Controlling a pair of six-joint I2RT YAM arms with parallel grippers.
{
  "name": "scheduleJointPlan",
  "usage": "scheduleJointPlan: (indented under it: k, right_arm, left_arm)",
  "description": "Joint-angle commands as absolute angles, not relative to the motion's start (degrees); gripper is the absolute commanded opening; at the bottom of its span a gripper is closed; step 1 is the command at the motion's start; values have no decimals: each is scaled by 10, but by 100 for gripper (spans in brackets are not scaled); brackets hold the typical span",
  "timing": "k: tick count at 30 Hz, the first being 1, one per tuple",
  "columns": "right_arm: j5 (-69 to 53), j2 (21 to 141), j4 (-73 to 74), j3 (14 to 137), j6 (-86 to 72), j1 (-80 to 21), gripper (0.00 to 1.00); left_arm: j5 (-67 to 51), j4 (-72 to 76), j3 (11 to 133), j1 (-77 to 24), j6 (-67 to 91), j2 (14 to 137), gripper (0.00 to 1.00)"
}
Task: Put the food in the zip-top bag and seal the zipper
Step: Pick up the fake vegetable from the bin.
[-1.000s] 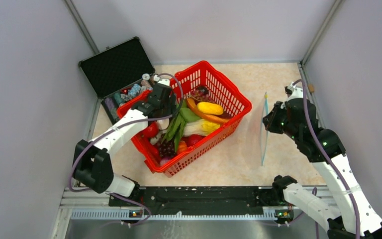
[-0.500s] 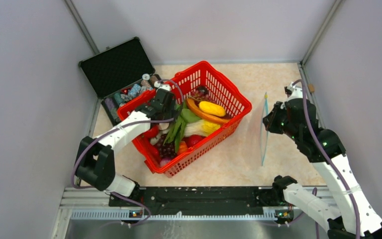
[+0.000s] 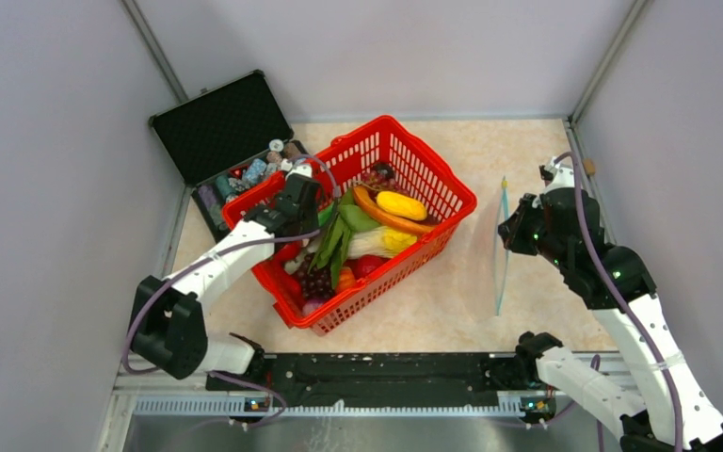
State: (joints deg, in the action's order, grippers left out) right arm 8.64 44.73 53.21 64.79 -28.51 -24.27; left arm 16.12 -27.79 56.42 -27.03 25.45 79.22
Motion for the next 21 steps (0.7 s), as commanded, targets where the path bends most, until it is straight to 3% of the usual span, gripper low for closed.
scheduleJointPlan:
  k: [1,14,21]
  right_arm:
    - [80,442,520,659,-280,-248,0]
    - [81,441,513,653,-292,-248,0]
    - [85,451,513,665,-302,-248,0]
  left_arm:
    - [172,-274,553,-265,252,744,0]
    - [64,-213,552,-266,210,577,0]
    - [-123,-155,583,-266,211,529,0]
